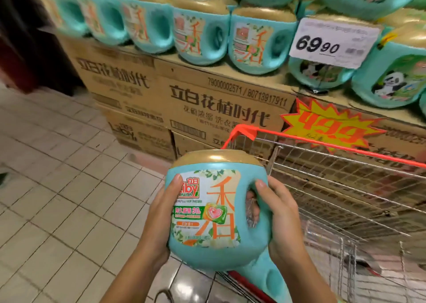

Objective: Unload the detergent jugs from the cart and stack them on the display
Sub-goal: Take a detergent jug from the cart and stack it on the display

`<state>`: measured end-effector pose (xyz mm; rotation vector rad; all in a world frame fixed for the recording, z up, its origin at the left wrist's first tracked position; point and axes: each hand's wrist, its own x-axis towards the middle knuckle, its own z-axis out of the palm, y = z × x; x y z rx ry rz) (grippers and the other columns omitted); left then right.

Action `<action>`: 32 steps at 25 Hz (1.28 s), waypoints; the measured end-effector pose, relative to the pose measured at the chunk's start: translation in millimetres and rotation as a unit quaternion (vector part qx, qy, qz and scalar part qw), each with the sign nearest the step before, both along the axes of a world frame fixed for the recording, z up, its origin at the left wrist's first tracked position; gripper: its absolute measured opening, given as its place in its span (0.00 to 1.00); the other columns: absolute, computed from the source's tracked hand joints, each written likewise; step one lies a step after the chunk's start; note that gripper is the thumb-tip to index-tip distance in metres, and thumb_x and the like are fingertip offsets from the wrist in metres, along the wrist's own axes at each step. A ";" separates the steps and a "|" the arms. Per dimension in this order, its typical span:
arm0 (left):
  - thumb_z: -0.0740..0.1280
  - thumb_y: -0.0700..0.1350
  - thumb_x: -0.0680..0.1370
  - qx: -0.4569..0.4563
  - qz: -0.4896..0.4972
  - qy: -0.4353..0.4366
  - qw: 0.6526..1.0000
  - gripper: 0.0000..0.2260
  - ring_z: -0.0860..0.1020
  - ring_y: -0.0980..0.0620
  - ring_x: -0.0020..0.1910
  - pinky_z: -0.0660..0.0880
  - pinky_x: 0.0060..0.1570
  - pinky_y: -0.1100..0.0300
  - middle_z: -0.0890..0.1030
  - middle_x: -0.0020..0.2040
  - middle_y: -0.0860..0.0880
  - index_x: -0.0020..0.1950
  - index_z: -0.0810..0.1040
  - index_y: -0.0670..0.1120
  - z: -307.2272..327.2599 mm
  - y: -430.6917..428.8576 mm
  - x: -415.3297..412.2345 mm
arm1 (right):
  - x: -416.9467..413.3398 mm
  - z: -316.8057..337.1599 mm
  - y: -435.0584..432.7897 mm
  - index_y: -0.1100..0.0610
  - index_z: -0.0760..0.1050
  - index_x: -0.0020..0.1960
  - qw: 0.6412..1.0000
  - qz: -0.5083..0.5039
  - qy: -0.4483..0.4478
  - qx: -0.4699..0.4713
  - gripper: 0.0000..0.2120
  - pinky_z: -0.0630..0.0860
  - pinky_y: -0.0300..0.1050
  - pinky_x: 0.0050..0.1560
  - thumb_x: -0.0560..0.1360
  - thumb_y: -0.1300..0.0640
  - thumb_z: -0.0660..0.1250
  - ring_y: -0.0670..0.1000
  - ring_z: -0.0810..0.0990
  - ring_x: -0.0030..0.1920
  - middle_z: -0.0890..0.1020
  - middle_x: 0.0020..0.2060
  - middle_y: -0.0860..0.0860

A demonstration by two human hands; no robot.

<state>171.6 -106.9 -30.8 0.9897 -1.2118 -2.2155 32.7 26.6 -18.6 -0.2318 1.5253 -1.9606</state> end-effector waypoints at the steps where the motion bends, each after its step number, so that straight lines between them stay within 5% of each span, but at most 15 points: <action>1: 0.71 0.64 0.68 0.001 0.012 0.001 1.000 0.25 0.84 0.39 0.50 0.82 0.45 0.46 0.84 0.54 0.40 0.56 0.83 0.48 0.0 -9.3 12.6 | 8.6 0.2 -12.3 0.59 0.78 0.58 1.000 0.011 -0.002 -0.002 0.22 0.73 0.41 0.30 0.68 0.50 0.71 0.48 0.74 0.27 0.80 0.34 0.55; 9: 0.69 0.62 0.69 -0.043 0.015 0.005 0.999 0.27 0.85 0.42 0.49 0.82 0.39 0.52 0.85 0.53 0.41 0.61 0.79 0.45 9.1 -129.8 110.9 | 91.2 2.1 -137.3 0.62 0.80 0.53 0.999 0.016 -0.006 -0.042 0.22 0.71 0.41 0.30 0.64 0.50 0.73 0.49 0.73 0.26 0.81 0.33 0.54; 16: 0.80 0.58 0.58 -0.071 -0.055 0.015 0.996 0.40 0.85 0.41 0.47 0.82 0.39 0.53 0.84 0.54 0.40 0.65 0.74 0.43 24.2 -236.6 148.0 | 134.5 8.2 -226.0 0.63 0.79 0.56 0.997 -0.011 -0.002 -0.075 0.22 0.70 0.44 0.32 0.67 0.51 0.73 0.52 0.70 0.28 0.78 0.34 0.57; 20: 0.84 0.59 0.47 -0.089 -0.066 0.046 0.993 0.44 0.85 0.45 0.43 0.81 0.35 0.56 0.86 0.50 0.42 0.59 0.77 0.46 26.0 -277.5 120.8 | 114.7 18.7 -263.9 0.65 0.78 0.56 0.996 -0.050 0.015 -0.079 0.22 0.71 0.39 0.28 0.67 0.52 0.72 0.49 0.71 0.28 0.79 0.35 0.56; 26: 0.85 0.56 0.49 -0.105 -0.099 0.115 0.983 0.34 0.85 0.43 0.45 0.81 0.36 0.55 0.85 0.51 0.42 0.52 0.82 0.52 49.7 -349.3 34.7 | 49.9 43.9 -328.6 0.58 0.80 0.54 0.988 -0.109 0.065 -0.086 0.12 0.70 0.42 0.31 0.73 0.54 0.70 0.49 0.72 0.31 0.78 0.39 0.55; 32: 0.84 0.56 0.51 -0.137 -0.148 0.196 0.960 0.34 0.84 0.40 0.48 0.82 0.38 0.52 0.84 0.54 0.41 0.55 0.81 0.52 99.3 -392.2 -58.5 | -24.1 100.1 -360.5 0.57 0.80 0.56 0.964 -0.160 0.160 -0.138 0.16 0.79 0.40 0.36 0.70 0.53 0.70 0.48 0.82 0.38 0.84 0.40 0.52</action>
